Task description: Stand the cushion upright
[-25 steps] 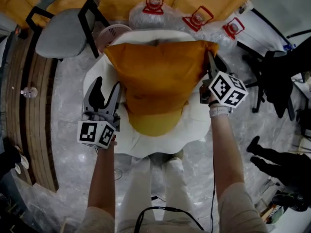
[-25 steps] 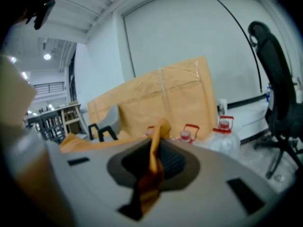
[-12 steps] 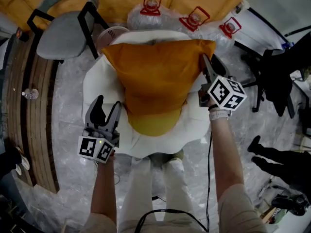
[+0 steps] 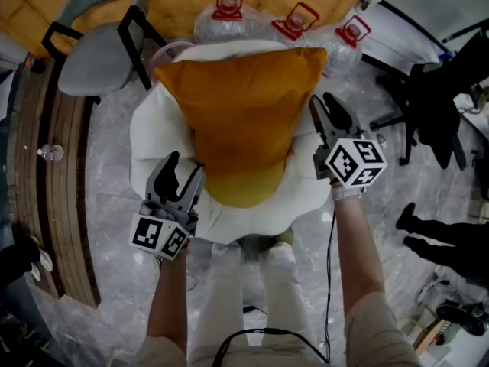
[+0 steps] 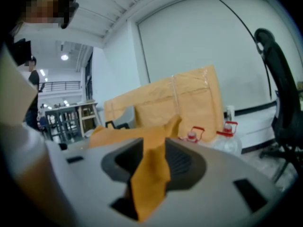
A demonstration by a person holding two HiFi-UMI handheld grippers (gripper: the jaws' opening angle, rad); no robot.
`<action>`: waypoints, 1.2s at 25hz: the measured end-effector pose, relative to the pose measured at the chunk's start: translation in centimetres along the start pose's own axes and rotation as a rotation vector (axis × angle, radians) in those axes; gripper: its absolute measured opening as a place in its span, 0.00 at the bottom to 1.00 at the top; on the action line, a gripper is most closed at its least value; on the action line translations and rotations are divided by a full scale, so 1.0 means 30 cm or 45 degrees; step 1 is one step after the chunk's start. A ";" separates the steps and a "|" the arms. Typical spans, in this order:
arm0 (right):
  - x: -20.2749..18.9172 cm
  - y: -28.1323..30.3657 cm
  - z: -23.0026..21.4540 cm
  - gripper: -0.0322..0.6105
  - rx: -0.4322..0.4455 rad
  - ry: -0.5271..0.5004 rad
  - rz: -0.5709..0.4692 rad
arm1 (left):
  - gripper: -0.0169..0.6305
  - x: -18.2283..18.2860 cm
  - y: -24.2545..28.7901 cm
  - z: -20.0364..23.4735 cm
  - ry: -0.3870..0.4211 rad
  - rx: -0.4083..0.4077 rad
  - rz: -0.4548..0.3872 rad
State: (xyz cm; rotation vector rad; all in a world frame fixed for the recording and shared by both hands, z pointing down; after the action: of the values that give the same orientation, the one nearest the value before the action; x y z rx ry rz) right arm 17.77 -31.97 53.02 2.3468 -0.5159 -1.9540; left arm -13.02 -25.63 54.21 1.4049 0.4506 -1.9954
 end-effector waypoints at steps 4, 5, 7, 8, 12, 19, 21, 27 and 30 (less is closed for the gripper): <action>-0.014 -0.078 0.098 0.26 0.100 -0.088 0.004 | 0.45 -0.015 -0.027 -0.046 -0.008 -0.024 0.005; -0.018 -0.097 0.122 0.23 0.122 -0.109 0.005 | 0.45 -0.019 -0.030 -0.058 -0.010 -0.029 0.006; -0.024 -0.138 0.170 0.19 0.163 -0.137 0.008 | 0.42 -0.024 -0.030 -0.087 -0.015 -0.040 0.006; -0.029 -0.161 0.195 0.17 0.182 -0.144 0.012 | 0.39 -0.024 -0.031 -0.105 -0.012 -0.046 0.007; -0.067 -0.258 0.270 0.12 0.249 -0.142 0.032 | 0.27 -0.014 -0.053 -0.199 0.031 -0.057 0.005; -0.151 -0.441 0.357 0.08 0.349 -0.079 0.057 | 0.07 -0.056 -0.172 -0.329 0.005 0.015 -0.041; -0.167 -0.515 0.380 0.08 0.374 -0.051 0.068 | 0.06 -0.072 -0.209 -0.386 -0.008 0.026 -0.047; -0.154 -0.704 0.428 0.07 0.483 -0.062 0.065 | 0.06 -0.056 -0.283 -0.572 0.022 0.001 -0.080; -0.123 -0.798 0.458 0.07 0.535 -0.075 0.051 | 0.06 -0.041 -0.334 -0.650 0.020 0.000 -0.096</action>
State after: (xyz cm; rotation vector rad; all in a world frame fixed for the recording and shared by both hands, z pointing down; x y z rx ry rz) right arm 9.37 -5.91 47.89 2.4800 -1.0626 -2.0683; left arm -5.81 -6.07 47.32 1.4234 0.5178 -2.0453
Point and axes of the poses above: the fingertips, and each gripper's own axes: y forward along the fingers, z to its left, x out of its top, the point moved 1 cm from there along -y, backward along the fingers, and after that the axes turned 3 degrees about -z, right-handed, at the moved point
